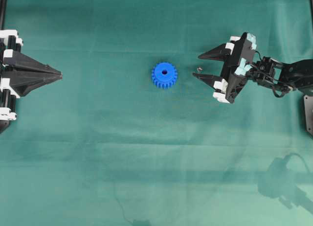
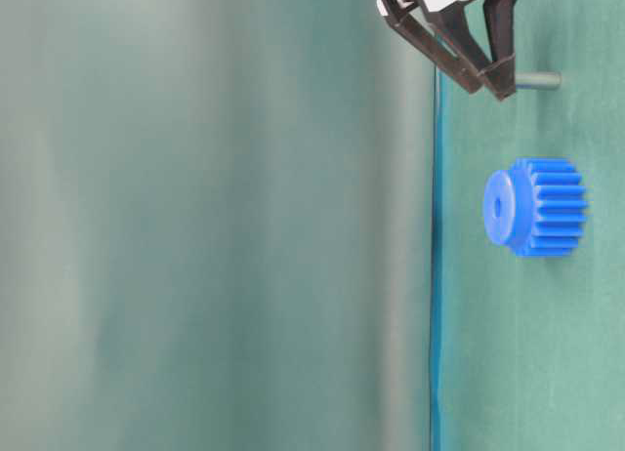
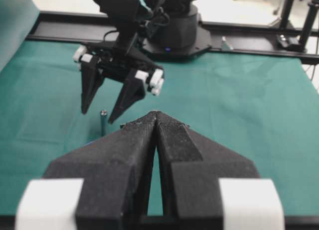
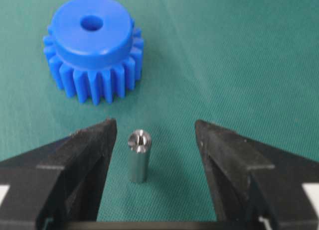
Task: Insert the shaft placed at a random location into the center hole of the small gear at another random location.
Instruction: 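Grasp the silver shaft with the right gripper and lift it, then carry the shaft with the right gripper over the blue gear's center hole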
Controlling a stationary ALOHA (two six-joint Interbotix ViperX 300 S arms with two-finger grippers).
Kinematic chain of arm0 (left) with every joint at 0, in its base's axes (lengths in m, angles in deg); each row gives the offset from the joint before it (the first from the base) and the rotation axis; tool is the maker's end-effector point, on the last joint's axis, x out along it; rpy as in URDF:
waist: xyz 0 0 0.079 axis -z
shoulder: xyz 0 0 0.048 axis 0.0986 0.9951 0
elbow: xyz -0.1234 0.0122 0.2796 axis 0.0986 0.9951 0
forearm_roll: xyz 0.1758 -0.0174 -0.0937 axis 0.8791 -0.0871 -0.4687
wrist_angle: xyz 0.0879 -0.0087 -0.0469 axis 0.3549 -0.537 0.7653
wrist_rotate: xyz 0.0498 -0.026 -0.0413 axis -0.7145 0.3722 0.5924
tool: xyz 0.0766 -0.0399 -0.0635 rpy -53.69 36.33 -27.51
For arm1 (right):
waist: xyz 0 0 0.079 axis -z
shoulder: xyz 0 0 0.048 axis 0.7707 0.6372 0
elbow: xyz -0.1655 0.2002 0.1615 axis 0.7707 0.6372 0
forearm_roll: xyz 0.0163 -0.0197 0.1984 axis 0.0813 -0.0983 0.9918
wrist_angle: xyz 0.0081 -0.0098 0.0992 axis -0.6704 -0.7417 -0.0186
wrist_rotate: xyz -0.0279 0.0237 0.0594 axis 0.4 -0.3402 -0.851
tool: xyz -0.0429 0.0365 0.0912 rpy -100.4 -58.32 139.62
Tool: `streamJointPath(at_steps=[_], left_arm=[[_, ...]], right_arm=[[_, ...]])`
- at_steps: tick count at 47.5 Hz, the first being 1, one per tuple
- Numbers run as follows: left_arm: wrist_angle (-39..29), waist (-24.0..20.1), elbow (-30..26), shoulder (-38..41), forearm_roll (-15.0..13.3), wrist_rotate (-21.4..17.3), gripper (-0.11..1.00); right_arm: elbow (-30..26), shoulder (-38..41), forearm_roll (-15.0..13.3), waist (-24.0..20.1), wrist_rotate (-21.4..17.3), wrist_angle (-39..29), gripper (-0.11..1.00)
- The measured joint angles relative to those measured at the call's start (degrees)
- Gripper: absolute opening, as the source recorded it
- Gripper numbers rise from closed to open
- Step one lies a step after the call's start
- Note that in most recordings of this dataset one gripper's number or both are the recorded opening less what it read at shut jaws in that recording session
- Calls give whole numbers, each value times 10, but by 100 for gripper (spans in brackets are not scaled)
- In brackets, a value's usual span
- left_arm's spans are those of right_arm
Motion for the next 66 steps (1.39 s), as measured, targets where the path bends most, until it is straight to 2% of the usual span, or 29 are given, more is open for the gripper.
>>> streamJointPath(at_steps=[3,5,10,11,28,47,66], left_arm=[[-4,-3,-1,-1,1,0,0],[-8,-4,-1,-2,1,0,0],[-17,-11,-1,-3,0,2,0],[-18,-12,-1,-3,0,3,0],[-33,-18,0,-4,0,4,0],[-39,-18,-1,-7,-1,6,0],[-42,-18,-1,-7,-1,6,0]], right_arm=[[0,1,-1,0,-1,1,57],[0,2,-4,0,-1,1,48],[0,2,-11,-1,-1,0,17],[0,2,-12,-1,-1,1,13],[0,-4,-22,-2,-10,-4,14],[-20,-139,-22,-3,-8,-127,14],[-33,-145,-22,-2,-7,-142,14]])
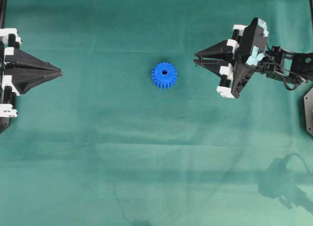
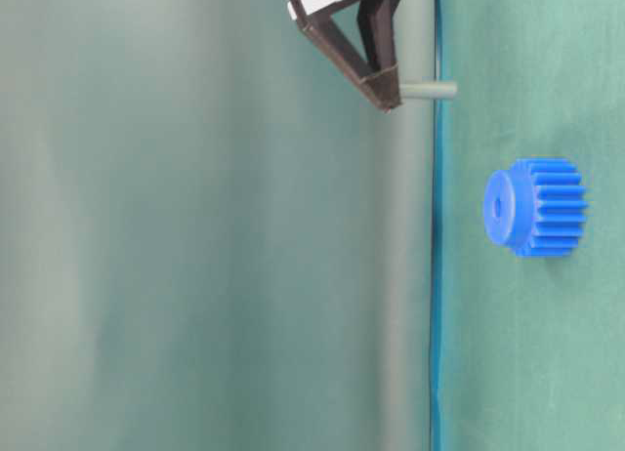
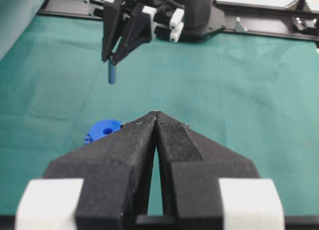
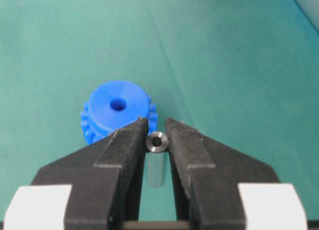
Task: Insert the shaft placed at a random location into the center hole of the small gear at another random location.
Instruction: 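Carry the shaft with the right gripper over the blue gear's center hole, then lower the shaft vertically into the gear's center hole with the right gripper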
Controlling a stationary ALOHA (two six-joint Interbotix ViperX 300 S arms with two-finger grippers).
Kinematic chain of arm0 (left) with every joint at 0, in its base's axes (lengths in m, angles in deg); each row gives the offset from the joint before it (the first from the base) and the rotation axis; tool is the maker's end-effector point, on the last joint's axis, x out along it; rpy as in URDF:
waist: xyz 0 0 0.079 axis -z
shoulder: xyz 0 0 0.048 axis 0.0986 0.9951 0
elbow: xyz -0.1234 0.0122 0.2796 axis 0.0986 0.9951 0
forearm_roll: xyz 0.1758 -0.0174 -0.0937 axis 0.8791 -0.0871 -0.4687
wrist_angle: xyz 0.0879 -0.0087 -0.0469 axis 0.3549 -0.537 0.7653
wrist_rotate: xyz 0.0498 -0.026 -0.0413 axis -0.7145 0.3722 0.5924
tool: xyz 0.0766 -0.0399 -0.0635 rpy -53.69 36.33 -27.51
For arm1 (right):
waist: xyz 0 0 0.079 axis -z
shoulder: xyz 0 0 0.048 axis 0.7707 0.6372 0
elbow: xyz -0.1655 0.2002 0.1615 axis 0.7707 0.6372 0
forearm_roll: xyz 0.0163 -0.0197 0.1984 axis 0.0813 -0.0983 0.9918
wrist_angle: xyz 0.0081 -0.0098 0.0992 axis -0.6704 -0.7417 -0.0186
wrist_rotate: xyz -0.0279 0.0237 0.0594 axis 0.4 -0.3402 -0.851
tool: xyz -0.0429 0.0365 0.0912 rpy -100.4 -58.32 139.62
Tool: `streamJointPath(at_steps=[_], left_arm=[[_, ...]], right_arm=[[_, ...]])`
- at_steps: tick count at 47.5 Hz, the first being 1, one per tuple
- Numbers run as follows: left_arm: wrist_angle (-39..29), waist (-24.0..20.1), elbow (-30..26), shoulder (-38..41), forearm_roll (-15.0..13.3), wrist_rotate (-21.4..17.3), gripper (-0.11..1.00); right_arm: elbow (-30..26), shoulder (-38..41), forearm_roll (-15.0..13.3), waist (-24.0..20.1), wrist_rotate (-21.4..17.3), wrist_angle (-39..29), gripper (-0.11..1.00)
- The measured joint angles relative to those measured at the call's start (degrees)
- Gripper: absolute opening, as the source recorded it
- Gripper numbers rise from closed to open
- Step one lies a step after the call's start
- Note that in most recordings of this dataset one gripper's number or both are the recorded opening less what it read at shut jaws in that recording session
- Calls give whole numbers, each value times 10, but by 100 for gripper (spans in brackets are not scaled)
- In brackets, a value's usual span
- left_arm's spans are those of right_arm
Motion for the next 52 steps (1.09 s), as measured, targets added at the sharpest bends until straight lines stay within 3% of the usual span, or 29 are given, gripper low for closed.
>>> streamJointPath(at_steps=[27,52], left_arm=[[-2,0,1,-1,0,0,0],[-3,0,1,-1,0,0,0]], right_arm=[[-146,108,-1,-27,1,-28,14],[-154,136,0,-29,1,-33,14]])
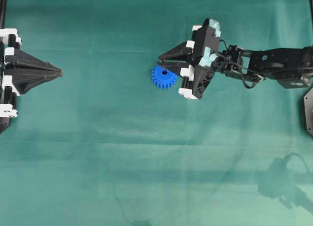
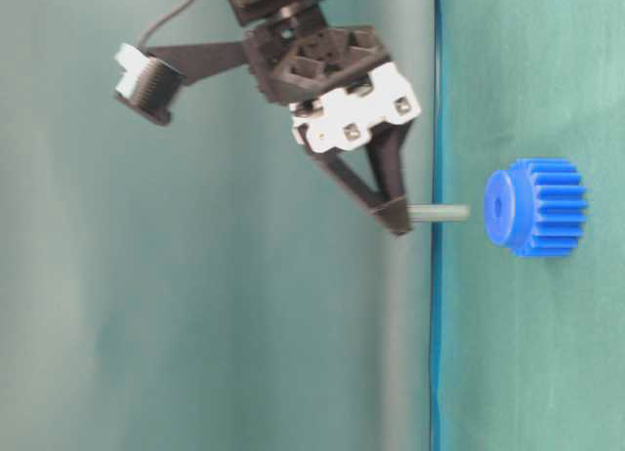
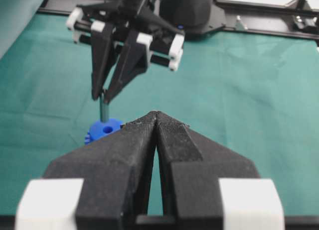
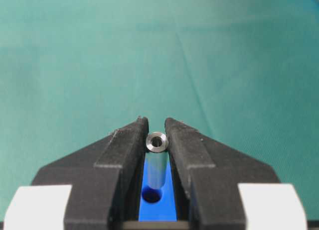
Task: Insert the shaft placed at a random location into the center hole of the small gear at another random location.
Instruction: 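Lower the shaft vertically into the gear's center hole with the right gripper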
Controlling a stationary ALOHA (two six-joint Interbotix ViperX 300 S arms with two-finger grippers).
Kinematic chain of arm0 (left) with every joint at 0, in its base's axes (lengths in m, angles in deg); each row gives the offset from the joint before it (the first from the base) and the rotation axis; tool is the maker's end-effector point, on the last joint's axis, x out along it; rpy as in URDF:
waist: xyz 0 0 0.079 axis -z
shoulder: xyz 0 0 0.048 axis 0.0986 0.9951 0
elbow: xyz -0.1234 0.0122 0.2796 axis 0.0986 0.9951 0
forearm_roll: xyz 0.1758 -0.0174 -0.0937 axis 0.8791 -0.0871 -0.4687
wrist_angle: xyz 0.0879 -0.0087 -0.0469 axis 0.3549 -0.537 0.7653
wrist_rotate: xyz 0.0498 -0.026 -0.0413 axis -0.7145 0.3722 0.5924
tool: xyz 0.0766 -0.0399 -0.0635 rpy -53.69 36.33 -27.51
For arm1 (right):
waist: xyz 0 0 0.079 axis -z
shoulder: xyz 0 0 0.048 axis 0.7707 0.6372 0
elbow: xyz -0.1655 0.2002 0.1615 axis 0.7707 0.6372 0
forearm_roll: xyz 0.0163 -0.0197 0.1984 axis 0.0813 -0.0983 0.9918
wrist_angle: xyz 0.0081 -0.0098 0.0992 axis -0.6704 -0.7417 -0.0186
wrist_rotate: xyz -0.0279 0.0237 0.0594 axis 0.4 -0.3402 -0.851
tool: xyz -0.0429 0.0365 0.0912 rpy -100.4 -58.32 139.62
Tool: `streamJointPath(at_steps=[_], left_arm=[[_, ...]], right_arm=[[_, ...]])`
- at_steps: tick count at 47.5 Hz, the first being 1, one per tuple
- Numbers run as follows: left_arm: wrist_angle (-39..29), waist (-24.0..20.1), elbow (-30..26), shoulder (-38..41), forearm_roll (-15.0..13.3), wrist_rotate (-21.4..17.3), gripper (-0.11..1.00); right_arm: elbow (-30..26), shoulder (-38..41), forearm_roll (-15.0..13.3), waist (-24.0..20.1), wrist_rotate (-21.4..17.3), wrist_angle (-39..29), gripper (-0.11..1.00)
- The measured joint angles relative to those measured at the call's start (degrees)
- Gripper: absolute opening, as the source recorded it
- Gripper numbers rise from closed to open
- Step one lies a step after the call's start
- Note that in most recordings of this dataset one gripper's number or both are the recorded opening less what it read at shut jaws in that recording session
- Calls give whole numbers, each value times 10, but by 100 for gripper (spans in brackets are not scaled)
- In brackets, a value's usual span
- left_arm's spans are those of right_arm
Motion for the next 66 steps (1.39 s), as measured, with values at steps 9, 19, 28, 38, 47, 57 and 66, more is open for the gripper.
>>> streamJointPath(at_steps=[9,19,28,38,47,57,66], left_arm=[[0,0,-1,0,0,0,0],[-1,0,0,0,0,0,0],[-1,0,0,0,0,0,0],[-1,0,0,0,0,0,0],[-1,0,0,0,0,0,0],[-1,0,0,0,0,0,0],[-1,0,1,0,0,0,0]], right_arm=[[-1,21,9,-1,-2,3,14],[0,25,13,-2,-2,9,14],[0,25,13,-3,-2,11,14],[0,25,13,-3,-2,11,14],[2,38,14,-3,-2,16,14],[1,58,16,-3,-2,29,14],[2,67,19,-3,-2,31,14]])
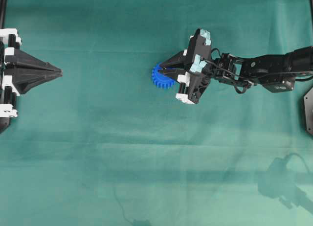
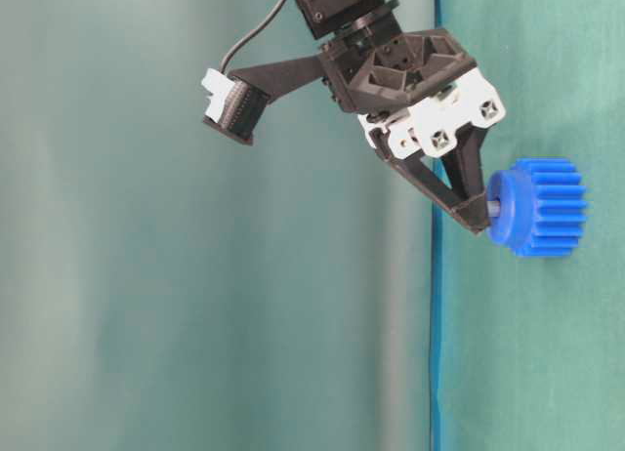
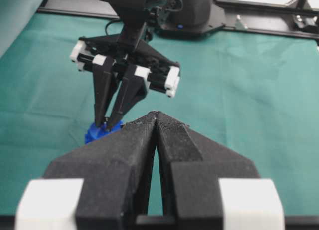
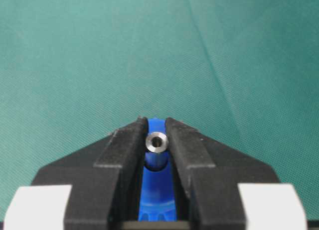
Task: Insert the shaft placed at a random location into the center hole of the small gear at another random location.
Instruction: 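Lower the shaft vertically into the gear's center hole with the right gripper, then open the right gripper to release the shaft and lift away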
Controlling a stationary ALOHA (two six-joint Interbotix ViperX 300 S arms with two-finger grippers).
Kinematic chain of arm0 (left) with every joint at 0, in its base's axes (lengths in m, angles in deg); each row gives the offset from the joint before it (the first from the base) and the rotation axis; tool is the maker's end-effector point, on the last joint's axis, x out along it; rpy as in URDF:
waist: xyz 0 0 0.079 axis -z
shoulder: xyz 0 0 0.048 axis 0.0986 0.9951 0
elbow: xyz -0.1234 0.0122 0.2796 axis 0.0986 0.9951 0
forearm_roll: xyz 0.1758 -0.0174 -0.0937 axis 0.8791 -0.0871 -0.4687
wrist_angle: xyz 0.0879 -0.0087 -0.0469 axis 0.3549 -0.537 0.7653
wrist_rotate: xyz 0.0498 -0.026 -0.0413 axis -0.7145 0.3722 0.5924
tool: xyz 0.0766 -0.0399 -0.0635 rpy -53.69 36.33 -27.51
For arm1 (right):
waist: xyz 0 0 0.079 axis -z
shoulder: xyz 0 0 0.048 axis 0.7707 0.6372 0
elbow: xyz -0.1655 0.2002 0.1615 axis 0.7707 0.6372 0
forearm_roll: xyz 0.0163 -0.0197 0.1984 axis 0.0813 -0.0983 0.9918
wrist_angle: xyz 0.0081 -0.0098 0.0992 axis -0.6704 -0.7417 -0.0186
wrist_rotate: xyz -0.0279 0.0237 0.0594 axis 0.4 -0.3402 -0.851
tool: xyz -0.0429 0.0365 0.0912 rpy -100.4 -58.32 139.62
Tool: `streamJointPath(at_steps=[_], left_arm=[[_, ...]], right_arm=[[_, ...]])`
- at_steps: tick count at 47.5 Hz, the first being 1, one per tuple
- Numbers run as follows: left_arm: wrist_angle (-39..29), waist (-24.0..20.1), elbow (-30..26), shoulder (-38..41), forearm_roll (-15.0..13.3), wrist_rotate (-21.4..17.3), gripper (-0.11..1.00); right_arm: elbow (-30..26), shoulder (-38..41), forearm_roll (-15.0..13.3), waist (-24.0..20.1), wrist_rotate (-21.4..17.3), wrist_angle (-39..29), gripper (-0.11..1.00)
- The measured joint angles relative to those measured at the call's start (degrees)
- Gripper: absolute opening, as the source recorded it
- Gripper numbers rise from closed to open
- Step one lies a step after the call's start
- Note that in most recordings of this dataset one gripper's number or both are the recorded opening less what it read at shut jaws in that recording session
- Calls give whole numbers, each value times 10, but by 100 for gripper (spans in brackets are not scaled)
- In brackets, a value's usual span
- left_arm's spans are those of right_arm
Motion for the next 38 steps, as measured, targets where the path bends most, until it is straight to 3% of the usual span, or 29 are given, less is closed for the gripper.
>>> streamJointPath(at_steps=[38], left_arm=[[0,0,1,-1,0,0,0]], right_arm=[[4,-1,1,0,0,0,14]])
